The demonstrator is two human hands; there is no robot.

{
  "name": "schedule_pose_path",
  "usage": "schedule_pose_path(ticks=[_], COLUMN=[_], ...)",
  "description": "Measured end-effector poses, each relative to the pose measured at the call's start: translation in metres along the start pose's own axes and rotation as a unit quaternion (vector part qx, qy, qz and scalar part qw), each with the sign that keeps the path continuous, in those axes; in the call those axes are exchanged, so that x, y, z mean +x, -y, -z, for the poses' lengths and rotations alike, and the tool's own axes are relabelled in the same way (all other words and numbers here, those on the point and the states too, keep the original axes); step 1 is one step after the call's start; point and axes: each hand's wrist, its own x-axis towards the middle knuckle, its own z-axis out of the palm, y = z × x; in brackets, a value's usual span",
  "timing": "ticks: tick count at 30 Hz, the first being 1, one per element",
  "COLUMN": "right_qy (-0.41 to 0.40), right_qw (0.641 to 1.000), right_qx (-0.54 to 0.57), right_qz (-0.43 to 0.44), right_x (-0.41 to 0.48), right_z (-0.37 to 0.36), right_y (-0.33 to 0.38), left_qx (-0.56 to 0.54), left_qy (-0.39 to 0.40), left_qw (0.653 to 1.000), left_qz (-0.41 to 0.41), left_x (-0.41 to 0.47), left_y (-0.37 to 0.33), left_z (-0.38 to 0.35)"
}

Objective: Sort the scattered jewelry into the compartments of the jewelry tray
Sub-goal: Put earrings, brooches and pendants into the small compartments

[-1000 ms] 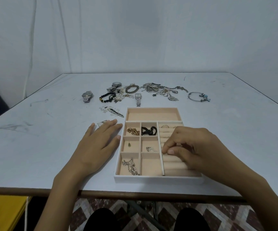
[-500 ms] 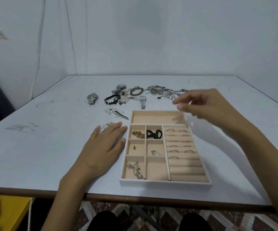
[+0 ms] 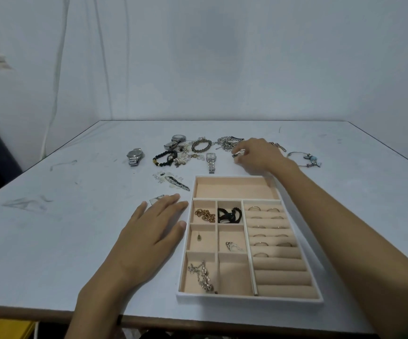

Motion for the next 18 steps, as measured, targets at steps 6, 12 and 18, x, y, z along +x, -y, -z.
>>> schedule_pose_path(ticks=[6,12,18], right_qy=[-0.053,-0.058,-0.043], right_qw=[0.998,0.996,0.99], right_qx=[-0.041,-0.069,0.136], right_qz=[0.004,0.024,-0.018], right_x=[0.004,0.003,-0.002], right_z=[-0.006,-0.011,0.002], right_y=[0.0,-0.007,-0.012], left_qx=[0.005,0.004,0.006], left_qy=[-0.003,-0.005,-0.001], left_qw=[1.0,1.0,1.0], left_qz=[-0.005,-0.004,-0.004], left_x=[0.001,0.0,0.002], left_y=[-0.001,0.0,0.001], left_z=[-0.001,-0.001,-0.001])
